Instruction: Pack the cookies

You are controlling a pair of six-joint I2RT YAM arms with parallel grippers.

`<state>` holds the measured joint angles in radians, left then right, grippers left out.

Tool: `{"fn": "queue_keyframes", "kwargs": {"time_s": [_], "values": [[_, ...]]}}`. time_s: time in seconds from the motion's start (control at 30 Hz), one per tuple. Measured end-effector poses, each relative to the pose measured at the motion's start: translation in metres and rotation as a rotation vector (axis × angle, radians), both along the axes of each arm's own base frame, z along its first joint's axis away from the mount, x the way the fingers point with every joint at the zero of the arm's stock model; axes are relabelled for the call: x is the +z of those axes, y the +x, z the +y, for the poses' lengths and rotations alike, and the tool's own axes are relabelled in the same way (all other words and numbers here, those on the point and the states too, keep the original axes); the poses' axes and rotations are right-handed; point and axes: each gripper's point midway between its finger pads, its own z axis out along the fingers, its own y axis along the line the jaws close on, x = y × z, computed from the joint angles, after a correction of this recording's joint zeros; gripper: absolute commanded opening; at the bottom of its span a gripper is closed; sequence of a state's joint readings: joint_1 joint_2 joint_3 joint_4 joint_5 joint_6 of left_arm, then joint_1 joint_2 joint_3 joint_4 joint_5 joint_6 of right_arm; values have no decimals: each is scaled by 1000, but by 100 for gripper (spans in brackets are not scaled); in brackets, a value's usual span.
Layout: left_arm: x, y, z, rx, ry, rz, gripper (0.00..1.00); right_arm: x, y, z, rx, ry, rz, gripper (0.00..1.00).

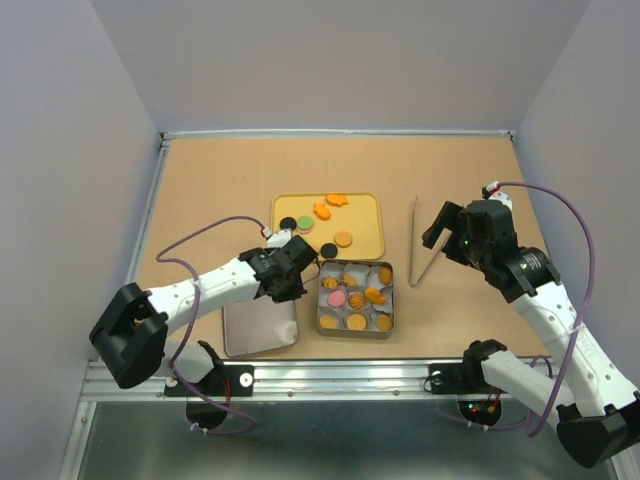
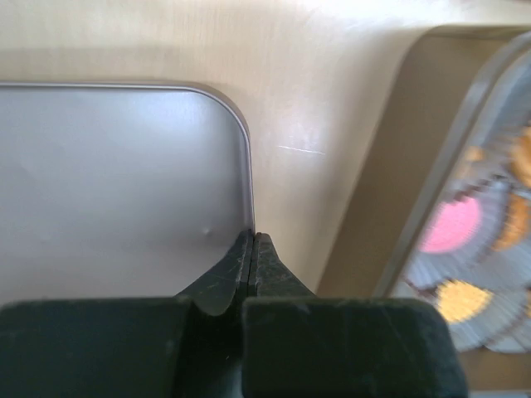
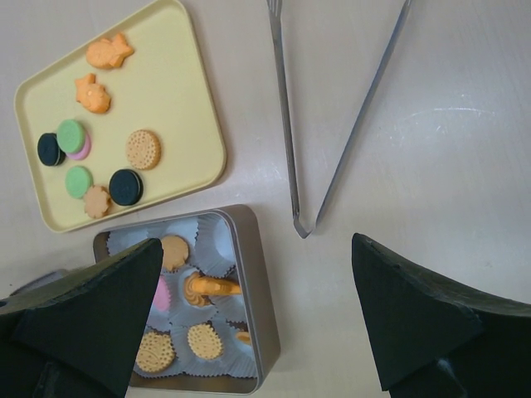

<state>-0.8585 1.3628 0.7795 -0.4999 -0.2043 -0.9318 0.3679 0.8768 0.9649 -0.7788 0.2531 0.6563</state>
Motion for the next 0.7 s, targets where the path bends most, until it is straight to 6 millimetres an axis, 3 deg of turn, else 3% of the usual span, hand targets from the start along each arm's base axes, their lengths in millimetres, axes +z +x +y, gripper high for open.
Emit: {"fn": "queue_keyframes", "kwargs": {"time_s": [0.03, 0.13, 0.2, 0.23, 0.3, 0.4, 0.53, 0.57, 0.7], "values": [[10, 2, 1, 2, 0, -14, 0, 0, 0, 0, 1, -2, 1, 100], [66, 18, -3, 9, -31, -107, 0, 4, 0, 0, 3, -1, -4, 100], [141, 40, -11, 14, -123, -250, 0, 14, 1, 1, 4, 9, -20, 100], [162, 46, -12, 14, -153, -296, 0, 19, 1, 2, 8, 16, -31, 100], [234, 60, -14, -9, -244, -447, 0, 39, 4, 9, 33, 52, -72, 100], [335, 71, -8, -39, -374, -689, 0, 88, 11, 32, 125, 159, -195, 100], [439, 72, 1, -128, -516, -969, 0, 150, 18, 64, 268, 295, -365, 100], [460, 70, -1, -172, -567, -1036, 0, 167, 20, 76, 317, 342, -414, 100], [515, 63, -9, -324, -754, -1204, 0, 210, 29, 113, 472, 507, -527, 100]]}}
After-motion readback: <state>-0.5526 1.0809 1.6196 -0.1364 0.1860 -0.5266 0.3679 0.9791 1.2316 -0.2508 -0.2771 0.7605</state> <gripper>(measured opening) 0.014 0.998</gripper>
